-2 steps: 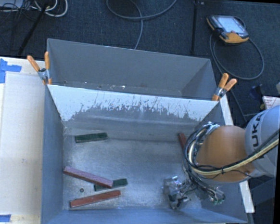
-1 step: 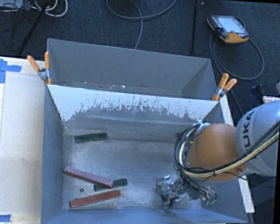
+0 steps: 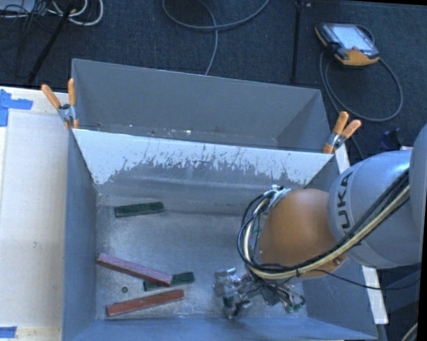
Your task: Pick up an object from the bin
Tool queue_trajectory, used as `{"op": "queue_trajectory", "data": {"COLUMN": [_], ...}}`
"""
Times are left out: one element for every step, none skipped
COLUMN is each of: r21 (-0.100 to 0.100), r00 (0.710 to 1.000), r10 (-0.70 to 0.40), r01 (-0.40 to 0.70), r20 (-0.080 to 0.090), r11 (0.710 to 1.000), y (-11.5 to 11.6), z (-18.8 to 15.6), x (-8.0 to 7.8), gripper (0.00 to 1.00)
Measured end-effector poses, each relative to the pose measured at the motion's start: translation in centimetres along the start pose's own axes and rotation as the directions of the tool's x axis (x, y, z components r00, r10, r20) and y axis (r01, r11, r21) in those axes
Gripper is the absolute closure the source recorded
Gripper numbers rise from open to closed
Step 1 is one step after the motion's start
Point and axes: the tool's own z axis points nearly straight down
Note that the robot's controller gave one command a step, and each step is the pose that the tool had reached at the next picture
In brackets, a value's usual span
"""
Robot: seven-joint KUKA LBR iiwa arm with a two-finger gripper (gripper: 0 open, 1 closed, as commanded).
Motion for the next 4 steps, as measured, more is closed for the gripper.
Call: {"op": "queue_trajectory", "data": {"r21": [0.0,0.0,-0.002,0.0], "r00": [0.994,0.994,0.996,0.996], "r10": [-0.105,-0.106,-0.094,-0.092], "r01": [0.105,0.106,0.094,0.092], "r20": [0.0,0.0,-0.003,0.001], "r11": [0.994,0.994,0.996,0.996], "y": [-1.4,-1.4,-2.6,-3.0], "z": [-9.4,-9.4,-13.7,-14.8], "x": [-2.1,-2.1,-3.7,-4.1], "gripper": [1.0,1.0,1.0,1.0]}}
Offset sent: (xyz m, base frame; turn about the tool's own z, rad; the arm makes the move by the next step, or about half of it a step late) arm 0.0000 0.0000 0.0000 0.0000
